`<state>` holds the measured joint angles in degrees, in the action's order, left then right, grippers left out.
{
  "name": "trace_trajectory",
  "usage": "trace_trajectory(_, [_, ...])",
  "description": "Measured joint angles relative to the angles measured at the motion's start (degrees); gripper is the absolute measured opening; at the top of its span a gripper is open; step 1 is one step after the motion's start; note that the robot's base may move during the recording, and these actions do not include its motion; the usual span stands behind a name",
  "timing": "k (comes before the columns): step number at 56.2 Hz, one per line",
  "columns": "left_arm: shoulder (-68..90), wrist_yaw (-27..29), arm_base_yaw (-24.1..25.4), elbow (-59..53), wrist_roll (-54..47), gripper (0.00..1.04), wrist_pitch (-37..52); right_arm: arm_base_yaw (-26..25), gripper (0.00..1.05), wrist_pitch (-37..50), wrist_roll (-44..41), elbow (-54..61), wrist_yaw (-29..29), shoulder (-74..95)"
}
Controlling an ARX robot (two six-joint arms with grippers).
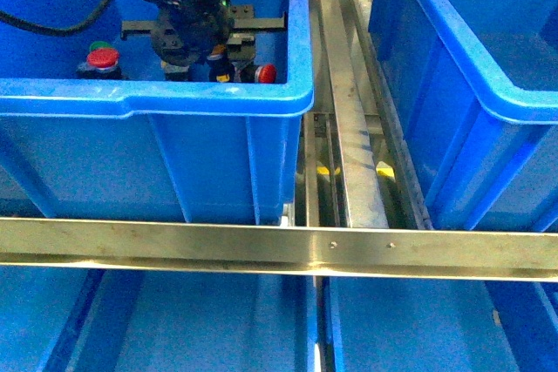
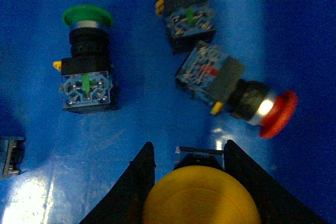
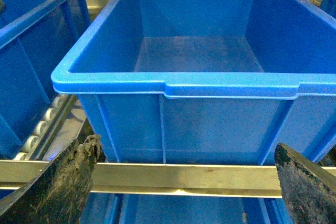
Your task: Pick red and yellow buttons and place in box
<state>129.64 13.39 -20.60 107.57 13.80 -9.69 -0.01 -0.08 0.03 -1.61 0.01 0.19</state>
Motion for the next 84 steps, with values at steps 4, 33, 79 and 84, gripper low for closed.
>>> trace_trajectory(4, [-5.49,-2.8,0.92,-5.55,0.5,0.33,3.74,0.0,0.99,0.0,0.0,0.0,0.0,0.0])
trace_trajectory(33, [-37.57,-43.82,13.4,-45.46,19.58,0.33,44.28,0.0,0.99,0.0,0.0,0.0,0.02,0.0])
trace_trajectory(79, [-19.78,-52.52,-1.66,-48.54,68.08,0.32,85.37,0.0,0.99,0.0,0.0,0.0,0.0,0.0])
trace_trajectory(84, [-19.76,-52.57,-2.25,-47.47,68.11,0.32,85.05,0.0,0.99,0.0,0.0,0.0,0.02,0.0])
